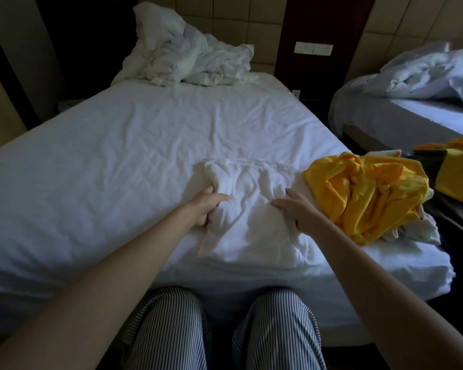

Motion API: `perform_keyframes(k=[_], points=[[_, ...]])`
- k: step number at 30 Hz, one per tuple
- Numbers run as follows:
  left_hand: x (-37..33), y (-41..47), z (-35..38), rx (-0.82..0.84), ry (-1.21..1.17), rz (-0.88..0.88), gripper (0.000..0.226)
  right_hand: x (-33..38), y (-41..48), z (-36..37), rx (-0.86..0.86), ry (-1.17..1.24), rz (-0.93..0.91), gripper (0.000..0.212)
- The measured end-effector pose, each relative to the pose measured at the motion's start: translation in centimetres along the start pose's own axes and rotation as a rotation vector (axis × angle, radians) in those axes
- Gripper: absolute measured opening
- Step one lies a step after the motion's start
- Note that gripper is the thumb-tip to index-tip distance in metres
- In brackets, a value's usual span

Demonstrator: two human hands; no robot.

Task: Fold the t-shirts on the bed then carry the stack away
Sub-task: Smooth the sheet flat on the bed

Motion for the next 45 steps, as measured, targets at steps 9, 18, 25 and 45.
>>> perform_keyframes(k=[9, 18, 25, 45], points=[[-2.7, -3.4, -8.7, -0.014, -0.177, 0.146, 0.049, 4.6, -1.4, 8.1, 0.117, 0.262, -0.119, 0.025], [-4.2, -9.8, -23.4, -0.195, -0.274, 0.176, 0.049, 9.2, -2.7, 24.3, 0.345, 0.375, -0.119, 0.033], [-6.5, -11.6, -36.0, -0.436, -0.318, 0.183, 0.050, 16.2, -1.8, 36.1, 0.514, 0.369, -0.175, 0.038], [0.7, -12.0, -52.1, -0.705, 0.312, -0.182, 0.072, 12.7, -2.0, 47.3, 0.506, -0.177, -0.191, 0.050]])
Point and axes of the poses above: each hand's wrist, its own y-axis towards the middle knuckle, its own z-axis out of the palm, x = y × z, the point moved 2 cm from there along y, towards the middle knuckle, and after that the axes turned 6 degrees about -y, right-handed, at the moved point
